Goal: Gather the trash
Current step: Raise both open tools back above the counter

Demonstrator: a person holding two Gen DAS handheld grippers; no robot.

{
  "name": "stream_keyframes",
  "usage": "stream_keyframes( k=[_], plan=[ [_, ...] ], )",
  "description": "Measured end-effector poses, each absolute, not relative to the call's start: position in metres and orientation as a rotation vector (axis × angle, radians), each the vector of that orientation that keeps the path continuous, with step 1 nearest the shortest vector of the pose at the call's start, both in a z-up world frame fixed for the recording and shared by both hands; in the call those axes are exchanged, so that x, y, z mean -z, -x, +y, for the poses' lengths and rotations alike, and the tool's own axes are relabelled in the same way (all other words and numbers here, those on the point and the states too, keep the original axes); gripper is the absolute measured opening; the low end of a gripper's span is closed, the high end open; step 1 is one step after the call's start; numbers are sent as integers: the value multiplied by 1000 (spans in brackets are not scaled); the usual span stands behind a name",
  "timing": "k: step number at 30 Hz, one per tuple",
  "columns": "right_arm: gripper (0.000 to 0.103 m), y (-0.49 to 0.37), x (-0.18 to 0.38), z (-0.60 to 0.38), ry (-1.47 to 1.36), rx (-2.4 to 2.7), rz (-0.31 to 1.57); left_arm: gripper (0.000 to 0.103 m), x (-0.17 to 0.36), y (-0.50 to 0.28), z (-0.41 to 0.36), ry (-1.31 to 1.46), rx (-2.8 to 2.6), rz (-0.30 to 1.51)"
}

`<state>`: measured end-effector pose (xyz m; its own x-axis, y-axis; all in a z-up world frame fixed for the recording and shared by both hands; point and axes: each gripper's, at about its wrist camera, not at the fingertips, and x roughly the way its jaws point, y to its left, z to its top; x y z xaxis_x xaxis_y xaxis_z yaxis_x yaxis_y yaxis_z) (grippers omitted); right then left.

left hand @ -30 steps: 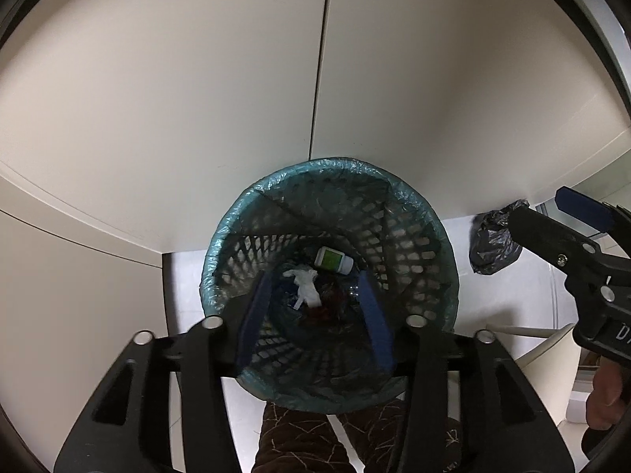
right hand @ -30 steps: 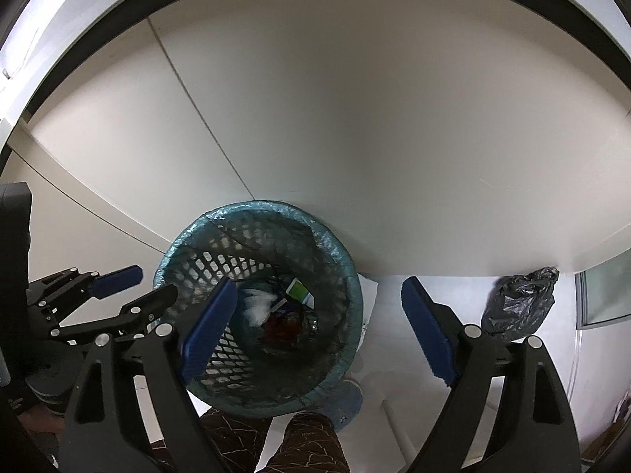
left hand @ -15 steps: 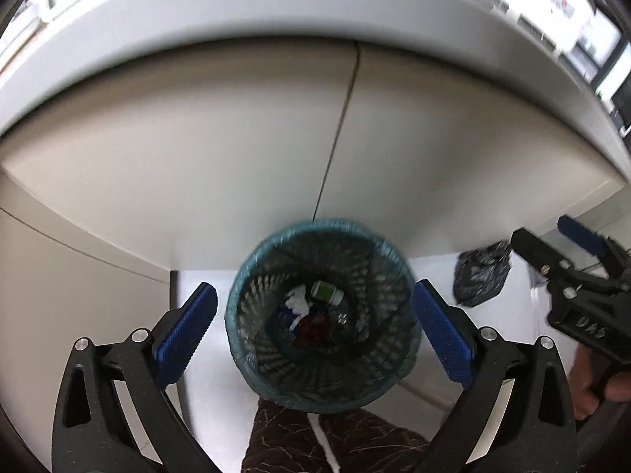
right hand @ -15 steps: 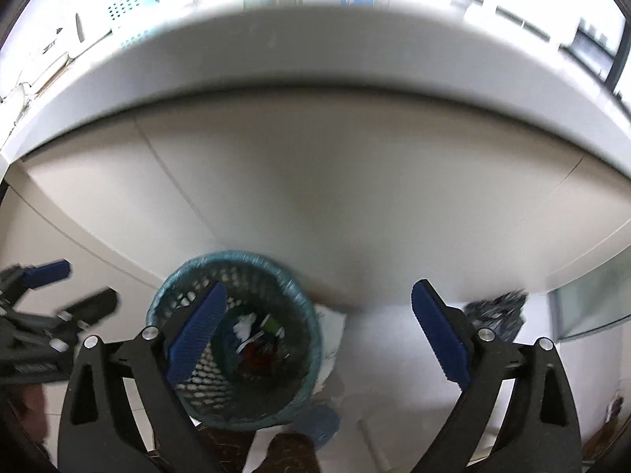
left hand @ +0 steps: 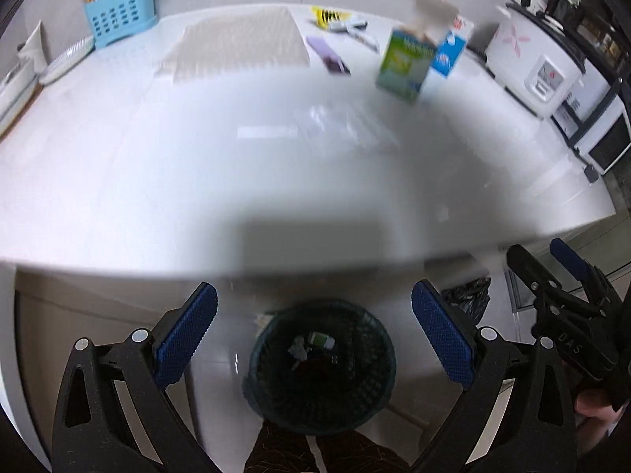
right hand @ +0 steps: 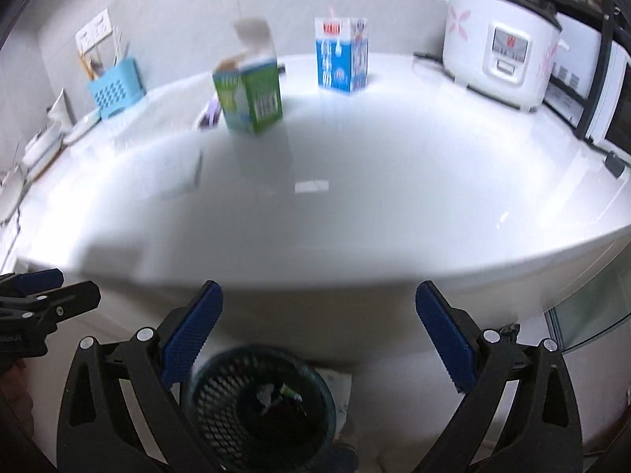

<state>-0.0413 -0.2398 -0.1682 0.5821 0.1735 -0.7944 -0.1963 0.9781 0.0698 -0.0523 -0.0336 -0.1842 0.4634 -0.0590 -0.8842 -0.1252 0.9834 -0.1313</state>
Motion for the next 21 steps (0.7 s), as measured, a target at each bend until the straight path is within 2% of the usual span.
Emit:
stream_keyframes(
  k=[11, 21],
  plan=[
    [94, -4, 133, -222, 12, -148, 847, 97, 156, -4, 7, 130, -48, 1050],
    [94, -76, 120, -236, 12, -153, 803, 97, 164, -45, -13, 138, -18, 1098]
  ],
)
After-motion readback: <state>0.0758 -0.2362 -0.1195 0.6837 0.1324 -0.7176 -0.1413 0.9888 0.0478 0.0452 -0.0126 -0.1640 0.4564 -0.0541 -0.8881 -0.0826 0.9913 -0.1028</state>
